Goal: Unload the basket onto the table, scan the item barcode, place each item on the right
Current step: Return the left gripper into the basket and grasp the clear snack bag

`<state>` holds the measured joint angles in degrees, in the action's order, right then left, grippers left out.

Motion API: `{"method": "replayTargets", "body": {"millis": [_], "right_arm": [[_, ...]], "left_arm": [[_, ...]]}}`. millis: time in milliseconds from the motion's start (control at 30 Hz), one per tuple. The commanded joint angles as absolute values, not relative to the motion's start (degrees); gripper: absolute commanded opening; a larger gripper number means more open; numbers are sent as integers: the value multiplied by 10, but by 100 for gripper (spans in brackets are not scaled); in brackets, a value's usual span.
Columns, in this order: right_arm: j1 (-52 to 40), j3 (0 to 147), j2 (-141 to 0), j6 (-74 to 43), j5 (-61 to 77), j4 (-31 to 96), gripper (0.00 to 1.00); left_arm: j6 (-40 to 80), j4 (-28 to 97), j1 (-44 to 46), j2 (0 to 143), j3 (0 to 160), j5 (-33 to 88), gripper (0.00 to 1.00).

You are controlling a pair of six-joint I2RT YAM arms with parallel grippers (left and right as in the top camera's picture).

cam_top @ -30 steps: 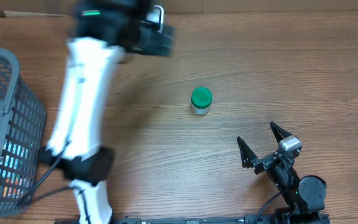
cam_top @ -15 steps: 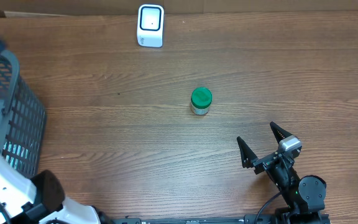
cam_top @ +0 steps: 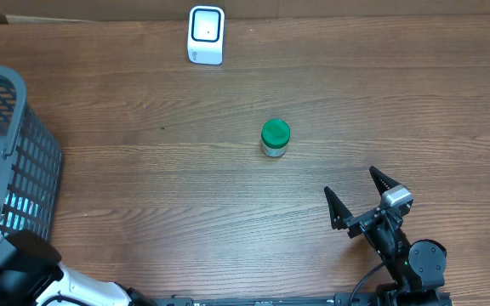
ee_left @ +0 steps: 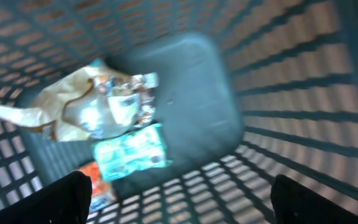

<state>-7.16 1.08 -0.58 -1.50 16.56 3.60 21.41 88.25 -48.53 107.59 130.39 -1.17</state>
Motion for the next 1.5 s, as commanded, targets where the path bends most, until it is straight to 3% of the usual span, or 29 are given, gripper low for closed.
{"method": "replayTargets", "body": {"millis": [0, 167, 333, 567, 833, 1467], "right_arm": [[-70, 5, -2, -14, 168, 32, 100], [-70, 5, -2, -14, 168, 32, 100], [-70, 5, -2, -14, 168, 32, 100], [-70, 5, -2, -14, 168, 32, 100], [-70, 5, -2, -14, 168, 32, 100], [-70, 5, -2, -14, 168, 32, 100]], "left_arm": [[230, 859, -507, 1079, 1245, -72, 94], [173, 785, -522, 1079, 1153, -92, 94], [43, 674, -521, 1079, 1035, -96, 93], [-78, 557, -521, 1079, 979, -96, 98], [-168, 542, -523, 1081, 977, -96, 100], [-193, 541, -526, 1177, 971, -96, 99]]}}
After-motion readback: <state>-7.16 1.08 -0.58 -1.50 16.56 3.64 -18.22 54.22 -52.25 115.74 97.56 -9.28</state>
